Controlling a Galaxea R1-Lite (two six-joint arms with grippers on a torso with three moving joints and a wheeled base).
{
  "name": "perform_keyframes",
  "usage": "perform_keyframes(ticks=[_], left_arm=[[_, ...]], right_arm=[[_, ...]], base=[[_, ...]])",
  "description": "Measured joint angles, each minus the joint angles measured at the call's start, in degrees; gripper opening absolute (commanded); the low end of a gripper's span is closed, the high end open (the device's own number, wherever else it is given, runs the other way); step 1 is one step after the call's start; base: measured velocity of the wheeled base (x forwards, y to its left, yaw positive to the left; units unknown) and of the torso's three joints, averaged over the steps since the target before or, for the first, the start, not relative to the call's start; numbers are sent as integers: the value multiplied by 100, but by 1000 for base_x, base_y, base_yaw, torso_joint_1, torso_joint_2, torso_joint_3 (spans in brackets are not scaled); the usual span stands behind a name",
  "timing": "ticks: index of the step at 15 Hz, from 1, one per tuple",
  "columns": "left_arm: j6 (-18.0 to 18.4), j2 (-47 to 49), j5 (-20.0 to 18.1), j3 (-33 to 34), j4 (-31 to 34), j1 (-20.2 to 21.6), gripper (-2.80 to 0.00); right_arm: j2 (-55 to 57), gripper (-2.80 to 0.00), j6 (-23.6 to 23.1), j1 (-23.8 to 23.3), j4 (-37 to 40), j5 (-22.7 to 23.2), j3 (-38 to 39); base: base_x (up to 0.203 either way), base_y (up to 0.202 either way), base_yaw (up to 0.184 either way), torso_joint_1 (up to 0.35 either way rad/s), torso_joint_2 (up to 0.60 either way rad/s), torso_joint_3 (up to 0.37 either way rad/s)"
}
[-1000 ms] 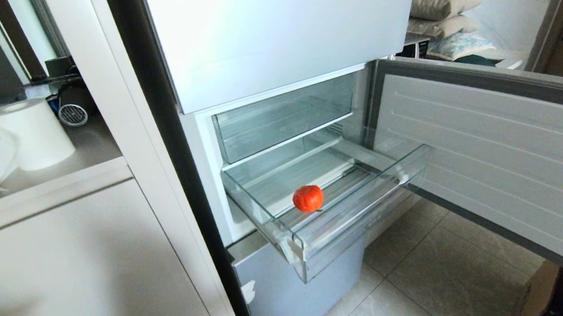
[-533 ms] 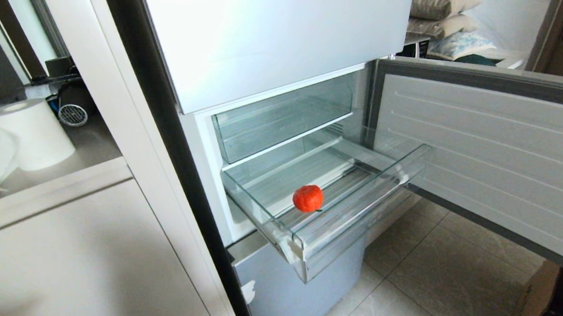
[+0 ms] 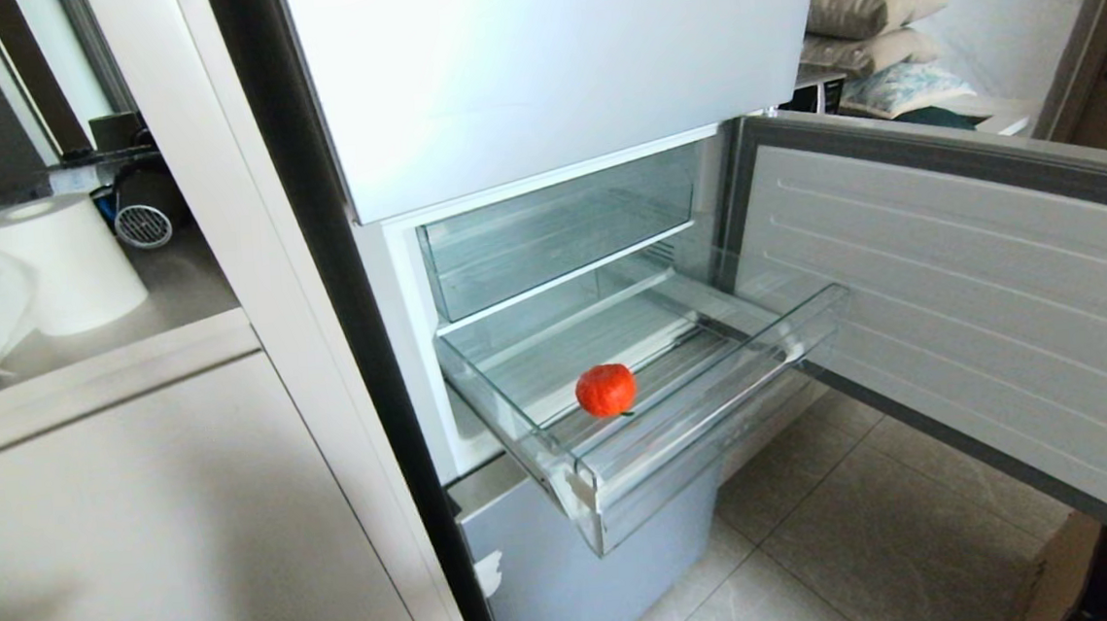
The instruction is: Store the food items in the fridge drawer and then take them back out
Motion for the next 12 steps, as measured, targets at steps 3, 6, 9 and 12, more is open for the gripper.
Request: perform_keyframes(ticks=[3, 6, 9, 12], left_arm=[[0, 0, 2, 0, 0, 0, -280], [2, 0, 0, 0, 0, 0, -280], [2, 0, 0, 0, 0, 0, -280], [1, 0, 1, 0, 0, 0, -280]], right_arm=[[-803, 0, 258, -142, 18, 16, 366], [-2070, 0, 286, -196, 55, 160, 967], [-3549, 0, 219, 145, 201, 370, 1754], [-5249, 0, -39, 992, 346, 515, 2810]], base=[[0, 0, 0, 0, 0, 0], [0, 0, 0, 0, 0, 0], [0, 0, 0, 0, 0, 0], [0, 0, 0, 0, 0, 0]])
